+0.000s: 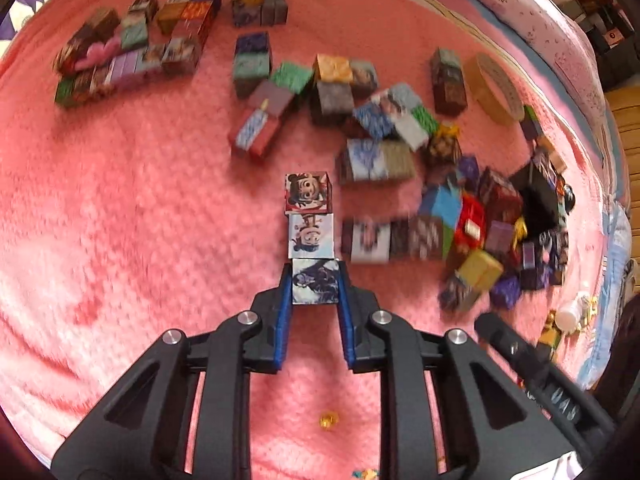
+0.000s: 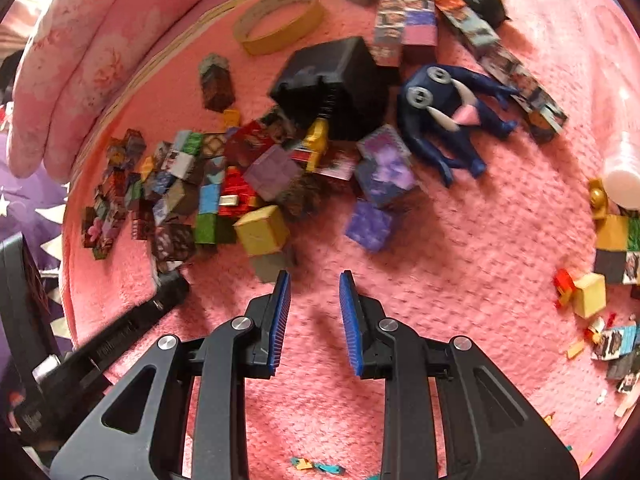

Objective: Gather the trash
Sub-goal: 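Grasp the three face-printed cube stack with the left gripper while the right gripper holds its cubes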

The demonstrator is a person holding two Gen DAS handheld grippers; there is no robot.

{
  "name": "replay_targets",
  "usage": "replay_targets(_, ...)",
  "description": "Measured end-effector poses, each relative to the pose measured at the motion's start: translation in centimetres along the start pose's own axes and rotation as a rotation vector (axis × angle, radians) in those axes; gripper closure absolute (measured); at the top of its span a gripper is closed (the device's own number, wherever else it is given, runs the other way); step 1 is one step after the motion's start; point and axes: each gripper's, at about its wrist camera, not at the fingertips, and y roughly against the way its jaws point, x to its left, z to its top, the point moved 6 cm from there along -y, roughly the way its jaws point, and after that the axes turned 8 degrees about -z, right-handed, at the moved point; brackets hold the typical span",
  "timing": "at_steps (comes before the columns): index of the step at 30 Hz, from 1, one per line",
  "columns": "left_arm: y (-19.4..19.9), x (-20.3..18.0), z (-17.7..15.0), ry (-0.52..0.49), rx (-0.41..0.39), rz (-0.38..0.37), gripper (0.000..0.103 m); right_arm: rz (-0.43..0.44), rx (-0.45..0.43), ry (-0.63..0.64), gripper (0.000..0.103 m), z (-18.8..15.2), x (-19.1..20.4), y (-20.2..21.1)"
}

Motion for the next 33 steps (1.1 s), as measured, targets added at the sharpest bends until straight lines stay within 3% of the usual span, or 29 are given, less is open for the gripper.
replay_targets(7, 0.4, 0.5, -0.9, 0.022, 0.013, -0.006, 0.083, -0.024, -0.003, 0.087, 0.078, 1.2, 3.3, -0.8)
replay_targets(19, 0.2, 1.4, 0.0, 0.057, 0.023, -0.032, 0.082, -0.064, 0.017, 0.132, 0.080, 2.1, 4.6, -3.0)
replay_targets(25, 0.7, 1.2, 0.9, 0.034, 0.004, -0.051, 0.067, -0.050, 0.048, 0.116, 0.080, 2.2, 4.8, -3.7)
replay_targets(28, 0.6, 0.9, 1.4, 0.028, -0.002, -0.036, 0.066, -0.052, 0.051, 0.129, 0.084, 2.2, 4.8, -3.6)
replay_targets(31, 0.3, 0.4, 1.5, -0.018, 0.017, 0.004, 0.068, -0.045, 0.053, 0.120, 0.084, 2.1, 4.7, -3.5)
replay_targets(33, 0.3, 0.0, 1.4, -0.048, 0.018, 0.036, 0.077, -0.030, 0.059, 0.102, 0.084, 1.9, 4.3, -3.2)
